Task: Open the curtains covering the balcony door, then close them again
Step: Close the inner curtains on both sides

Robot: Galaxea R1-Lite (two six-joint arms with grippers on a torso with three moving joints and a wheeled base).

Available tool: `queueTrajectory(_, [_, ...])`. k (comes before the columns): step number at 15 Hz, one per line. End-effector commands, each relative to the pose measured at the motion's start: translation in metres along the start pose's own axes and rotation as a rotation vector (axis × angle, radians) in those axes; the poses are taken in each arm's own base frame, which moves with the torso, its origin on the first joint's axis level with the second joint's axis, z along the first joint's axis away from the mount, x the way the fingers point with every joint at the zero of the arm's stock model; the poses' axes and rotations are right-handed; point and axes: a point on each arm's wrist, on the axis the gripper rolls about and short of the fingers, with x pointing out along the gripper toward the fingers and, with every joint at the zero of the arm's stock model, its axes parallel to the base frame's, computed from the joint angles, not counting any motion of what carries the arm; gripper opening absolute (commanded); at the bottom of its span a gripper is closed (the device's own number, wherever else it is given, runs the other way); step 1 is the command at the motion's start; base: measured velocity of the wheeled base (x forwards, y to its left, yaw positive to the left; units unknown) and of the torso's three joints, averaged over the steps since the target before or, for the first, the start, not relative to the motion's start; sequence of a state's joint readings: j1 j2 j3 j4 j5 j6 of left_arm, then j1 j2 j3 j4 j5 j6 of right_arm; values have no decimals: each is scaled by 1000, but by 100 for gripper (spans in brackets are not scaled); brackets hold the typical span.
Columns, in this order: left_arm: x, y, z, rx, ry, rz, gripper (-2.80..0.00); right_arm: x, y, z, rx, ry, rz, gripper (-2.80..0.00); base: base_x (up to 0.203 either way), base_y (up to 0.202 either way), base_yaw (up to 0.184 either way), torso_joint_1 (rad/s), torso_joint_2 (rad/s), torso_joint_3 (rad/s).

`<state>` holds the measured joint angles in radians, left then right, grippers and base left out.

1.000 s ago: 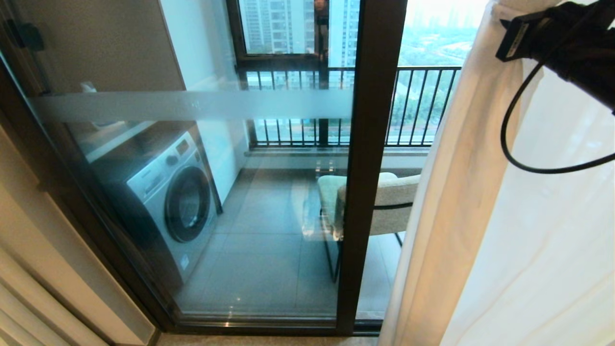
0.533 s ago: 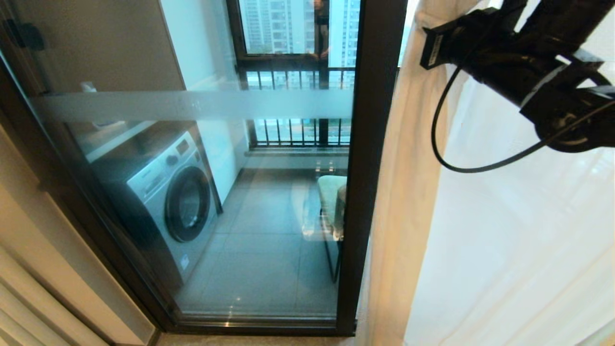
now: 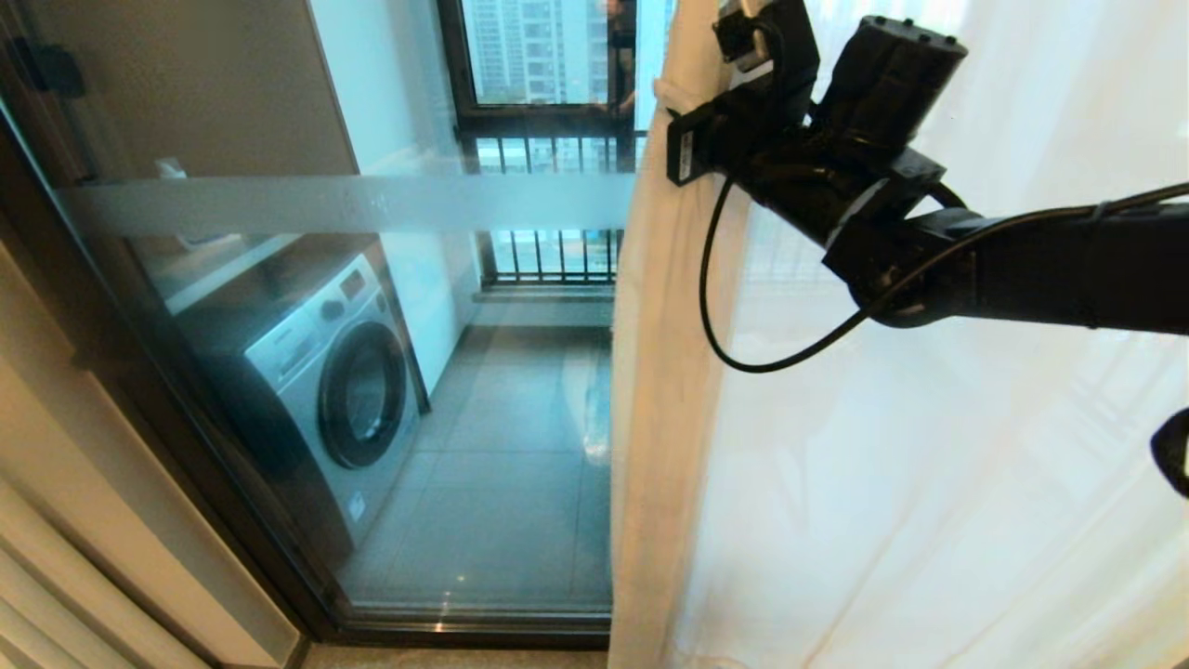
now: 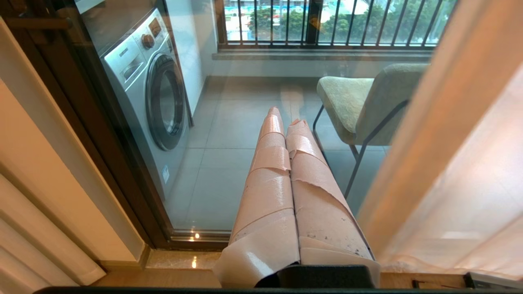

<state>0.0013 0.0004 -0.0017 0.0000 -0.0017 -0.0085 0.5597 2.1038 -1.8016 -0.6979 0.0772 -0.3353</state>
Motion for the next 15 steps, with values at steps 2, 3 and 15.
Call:
queueTrajectory(2, [0, 0, 0, -1, 0, 0, -280, 15, 19, -24, 9, 13, 31, -280, 0, 0, 0, 0, 0, 0])
queueTrajectory(3, [0, 0, 0, 1, 0, 0, -280, 17, 19, -24, 10, 5, 29, -280, 0, 0, 0, 0, 0, 0])
queueTrajectory(15, [0, 0, 0, 1, 0, 0, -280, 9, -47, -3, -44, -40, -196, -280, 0, 0, 0, 0, 0, 0])
